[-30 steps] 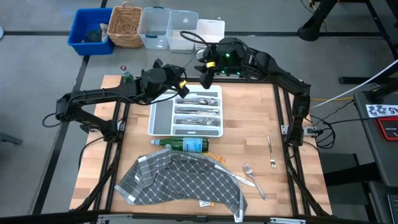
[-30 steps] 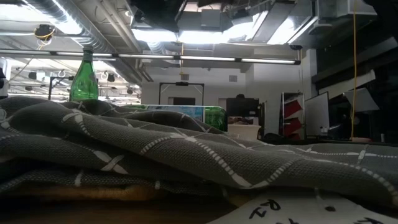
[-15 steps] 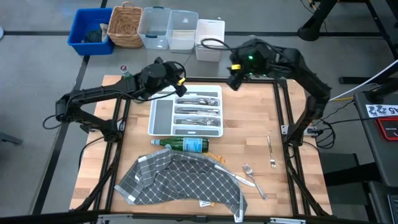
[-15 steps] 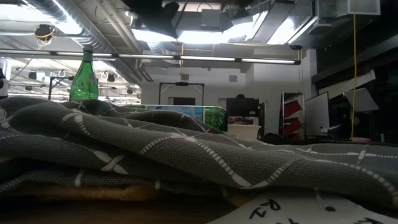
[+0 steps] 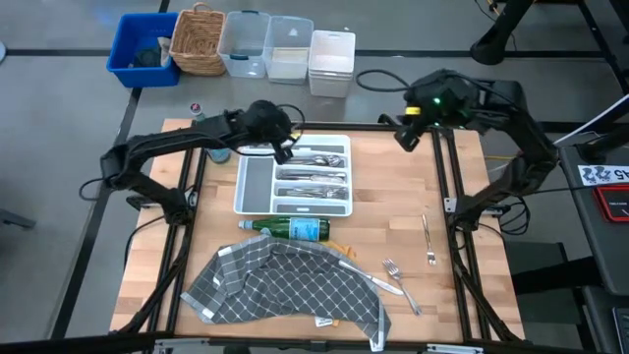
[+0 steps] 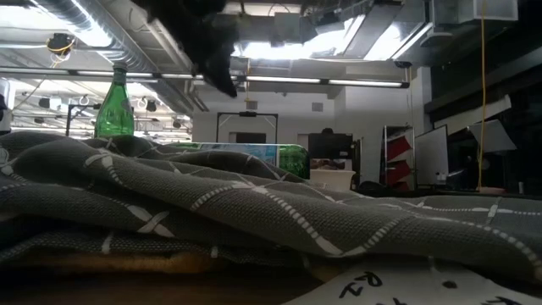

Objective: Sort silverware
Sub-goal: Put the silver spoon into the silverware tray

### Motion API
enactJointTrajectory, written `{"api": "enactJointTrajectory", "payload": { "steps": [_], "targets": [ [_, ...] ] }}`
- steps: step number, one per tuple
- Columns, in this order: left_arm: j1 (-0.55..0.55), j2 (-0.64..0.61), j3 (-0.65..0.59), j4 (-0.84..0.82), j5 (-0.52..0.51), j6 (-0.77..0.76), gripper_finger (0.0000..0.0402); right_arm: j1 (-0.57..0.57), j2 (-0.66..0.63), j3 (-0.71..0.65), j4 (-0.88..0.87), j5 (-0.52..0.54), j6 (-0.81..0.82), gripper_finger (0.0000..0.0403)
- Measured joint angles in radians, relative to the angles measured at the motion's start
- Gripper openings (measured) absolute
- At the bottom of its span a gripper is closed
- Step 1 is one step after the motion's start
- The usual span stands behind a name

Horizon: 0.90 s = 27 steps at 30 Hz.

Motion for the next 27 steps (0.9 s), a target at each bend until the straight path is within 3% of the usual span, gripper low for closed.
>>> {"api": "enactJointTrajectory", "payload": {
  "steps": [5, 13, 22, 27],
  "targets": [
    [0.012, 0.128, 0.000, -0.006, 0.056, 0.086, 0.0000, 0.000, -0.119, -0.202, 0.001, -0.001, 0.125, 0.0159],
    [0.015, 0.290, -0.001, -0.004, 0.091, 0.219, 0.0000, 0.001, -0.298, -0.688, 0.090, -0.102, 0.378, 0.0159],
    [0.049, 0.384, -0.001, -0.007, 0.091, 0.309, 0.0001, 0.054, -0.367, -1.160, 0.503, -0.510, 0.389, 0.0159],
    [0.058, 0.399, -0.002, -0.021, 0.090, 0.316, 0.0014, 0.178, -0.364, -1.330, 0.686, -0.629, 0.460, 0.0159]
  ]
}}
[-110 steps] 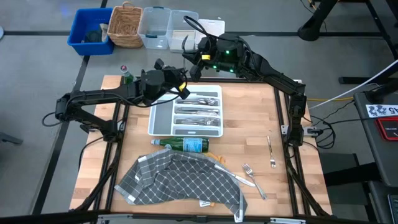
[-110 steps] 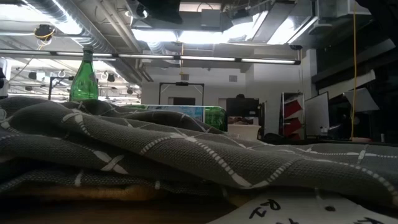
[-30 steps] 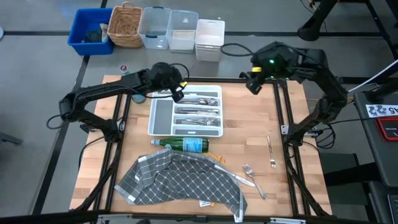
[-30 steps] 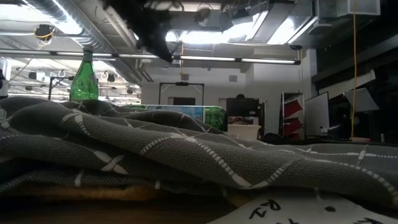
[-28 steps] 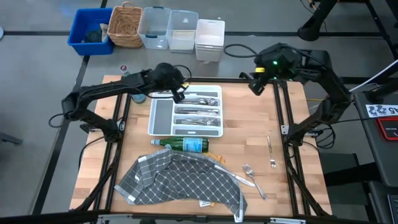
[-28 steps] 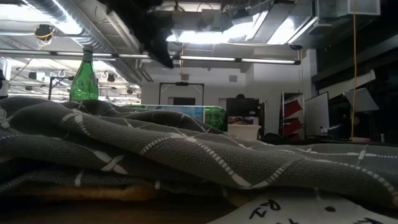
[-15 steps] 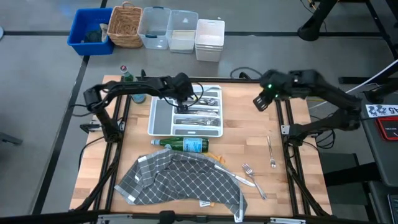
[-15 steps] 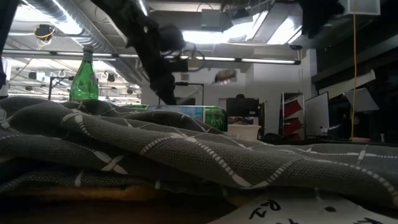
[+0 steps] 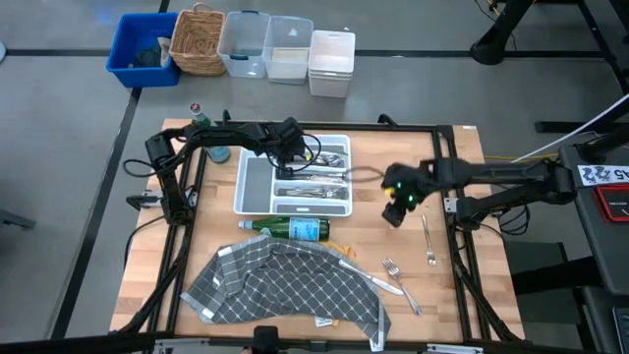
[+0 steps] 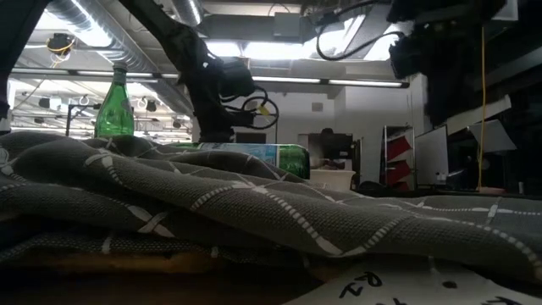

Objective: Sort silverware
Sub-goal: Put the silver spoon into the silverware tray, then put the silver fork into the silverware tray

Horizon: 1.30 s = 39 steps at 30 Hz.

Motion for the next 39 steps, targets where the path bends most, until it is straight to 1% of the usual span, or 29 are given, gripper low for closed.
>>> {"api": "enactJointTrajectory", "payload": {
  "steps": [5, 10, 13, 19, 25, 30, 36, 39],
  "targets": [
    [0.000, 0.000, 0.000, -0.015, 0.000, 0.005, 0.0028, 0.122, -0.001, -0.081, 0.081, 0.026, 0.105, 0.0159],
    [0.000, 0.000, 0.000, -0.013, 0.000, -0.008, 0.0046, 0.217, -0.001, -0.092, 0.086, 0.125, 0.211, 0.0159],
    [-0.003, -0.003, 0.000, -0.013, -0.001, -0.065, 0.0060, 0.264, -0.001, -0.092, 0.099, 0.148, 0.256, 0.0159],
    [-0.035, -0.046, 0.000, -0.013, -0.014, -0.168, 0.0079, 0.354, -0.001, -0.092, 0.139, 0.150, 0.335, 0.0159],
    [-0.084, -0.109, 0.000, -0.013, -0.015, -0.268, 0.0079, 0.453, 0.013, -0.091, 0.133, 0.185, 0.547, 0.0159],
    [-0.136, -0.149, 0.001, -0.013, -0.015, -0.345, 0.0073, 0.557, 0.064, -0.092, 0.126, 0.221, 0.668, 0.0159],
    [-0.209, -0.160, 0.002, -0.012, -0.015, -0.411, 0.0073, 0.668, 0.181, -0.092, 0.125, 0.241, 0.764, 0.0159],
    [-0.247, -0.161, 0.002, -0.014, -0.015, -0.417, 0.0073, 0.702, 0.240, -0.092, 0.129, 0.245, 0.800, 0.0159]
  ]
}}
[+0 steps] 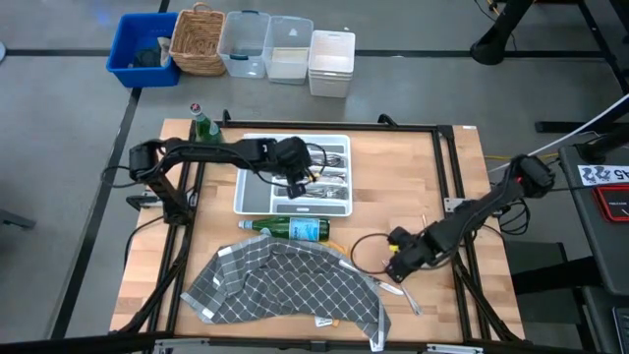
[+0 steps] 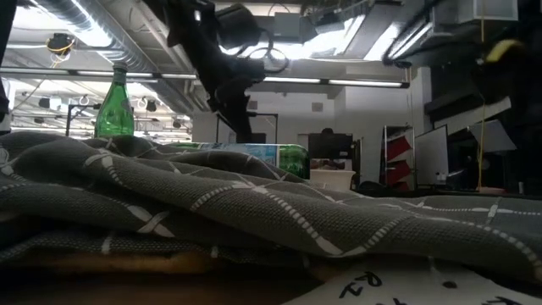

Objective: Sort silverware
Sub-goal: Put the silver fork into the silverware tray

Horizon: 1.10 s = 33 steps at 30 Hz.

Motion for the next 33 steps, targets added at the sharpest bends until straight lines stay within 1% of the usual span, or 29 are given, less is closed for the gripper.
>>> {"api": "enactJointTrajectory", "payload": {
  "steps": [6, 11, 16, 20, 26, 29, 33],
  "targets": [
    [-0.063, 0.000, 0.000, 0.002, 0.000, 0.000, 0.0072, 0.040, 0.076, 0.000, 0.044, 0.000, 0.022, 0.0159],
    [-0.098, 0.000, 0.000, 0.001, 0.000, 0.000, 0.0072, 0.038, 0.087, 0.000, 0.092, 0.002, 0.022, 0.0159],
    [-0.117, 0.000, 0.000, -0.002, 0.000, -0.008, 0.0072, 0.038, 0.096, 0.000, 0.107, 0.003, 0.022, 0.0159],
    [-0.126, 0.000, 0.000, -0.002, 0.000, -0.012, 0.0072, 0.038, 0.131, 0.000, 0.133, -0.002, 0.022, 0.0159],
    [-0.126, 0.000, 0.000, -0.004, 0.000, -0.014, 0.0072, 0.038, 0.180, 0.000, 0.230, -0.009, 0.016, 0.0158],
    [-0.126, 0.000, 0.000, -0.006, 0.000, -0.014, 0.0072, 0.038, 0.186, 0.000, 0.261, 0.002, 0.015, 0.0148],
    [-0.126, 0.000, 0.000, -0.006, 0.000, -0.014, 0.0072, 0.038, 0.186, 0.000, 0.268, 0.025, 0.015, 0.0109]
  ]
}}
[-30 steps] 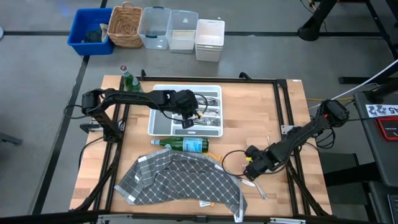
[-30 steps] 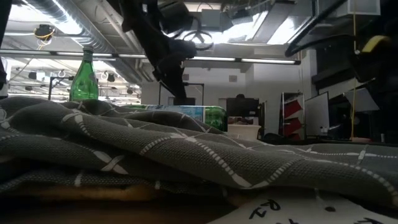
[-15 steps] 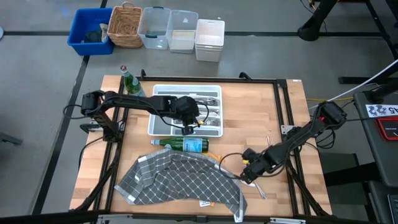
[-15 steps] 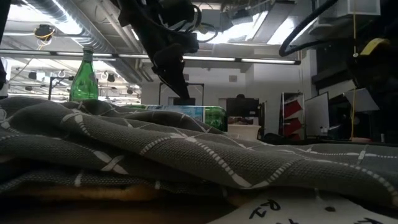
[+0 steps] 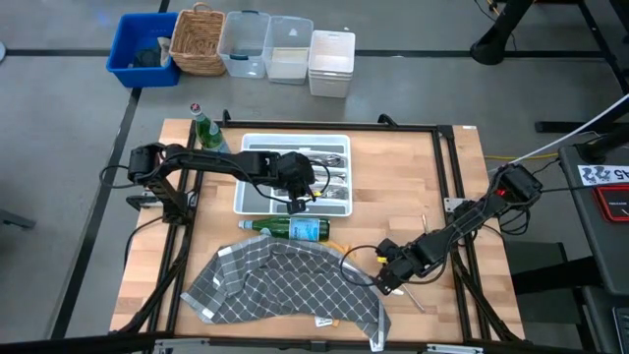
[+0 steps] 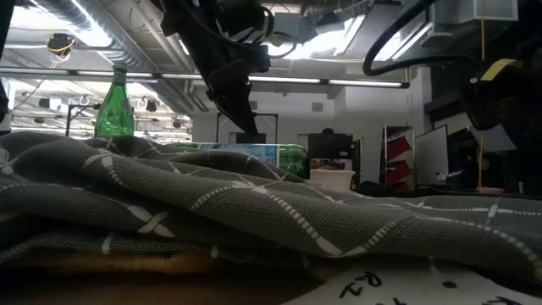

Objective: Sort silverware
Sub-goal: Put the silver fork into the silverware tray

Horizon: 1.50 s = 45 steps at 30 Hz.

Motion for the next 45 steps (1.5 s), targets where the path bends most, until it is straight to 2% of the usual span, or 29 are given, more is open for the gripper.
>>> {"api": "enactJointTrajectory", "payload": {
  "steps": [3, 7, 12, 17, 21, 26, 31, 34, 38, 40, 42, 45],
  "targets": [
    [0.000, 0.000, 0.000, 0.001, 0.000, 0.001, 0.0072, 0.000, 0.000, 0.000, -0.004, 0.011, 0.016, 0.0066],
    [0.000, 0.000, 0.000, 0.007, 0.000, 0.002, 0.0072, 0.000, 0.000, 0.000, -0.017, 0.093, 0.078, 0.0011],
    [0.000, 0.000, 0.000, 0.017, 0.000, -0.051, 0.0072, -0.014, -0.006, 0.000, -0.020, 0.130, 0.167, 0.0020],
    [0.000, 0.000, 0.000, 0.016, 0.006, -0.166, 0.0072, -0.023, -0.048, 0.030, -0.068, 0.169, 0.176, 0.0006],
    [-0.007, -0.002, 0.000, 0.018, 0.018, -0.226, 0.0072, -0.035, -0.106, 0.092, -0.185, 0.284, 0.175, 0.0013],
    [-0.022, -0.042, -0.001, 0.081, 0.146, -0.231, 0.0072, -0.042, -0.186, 0.179, -0.306, 0.530, 0.096, 0.0007],
    [-0.037, -0.107, -0.001, 0.200, 0.231, -0.163, 0.0072, -0.042, -0.271, 0.260, -0.309, 0.819, -0.151, 0.0008],
    [-0.045, -0.142, -0.001, 0.272, 0.242, -0.091, 0.0072, -0.042, -0.315, 0.321, -0.271, 0.948, -0.375, 0.0012],
    [-0.057, -0.157, -0.001, 0.412, 0.242, -0.093, 0.0072, -0.048, -0.353, 0.407, -0.175, 1.069, -0.738, 0.0008],
    [-0.065, -0.156, -0.001, 0.507, 0.242, -0.128, 0.0072, -0.054, -0.361, 0.444, -0.103, 1.088, -0.940, 0.0007],
    [-0.073, -0.156, -0.001, 0.580, 0.242, -0.146, 0.0072, -0.071, -0.365, 0.479, -0.023, 1.059, -1.128, 0.0007],
    [-0.089, -0.156, -0.001, 0.657, 0.238, -0.112, 0.0072, -0.109, -0.367, 0.508, 0.125, 0.923, -1.367, 0.0010]
  ]
}}
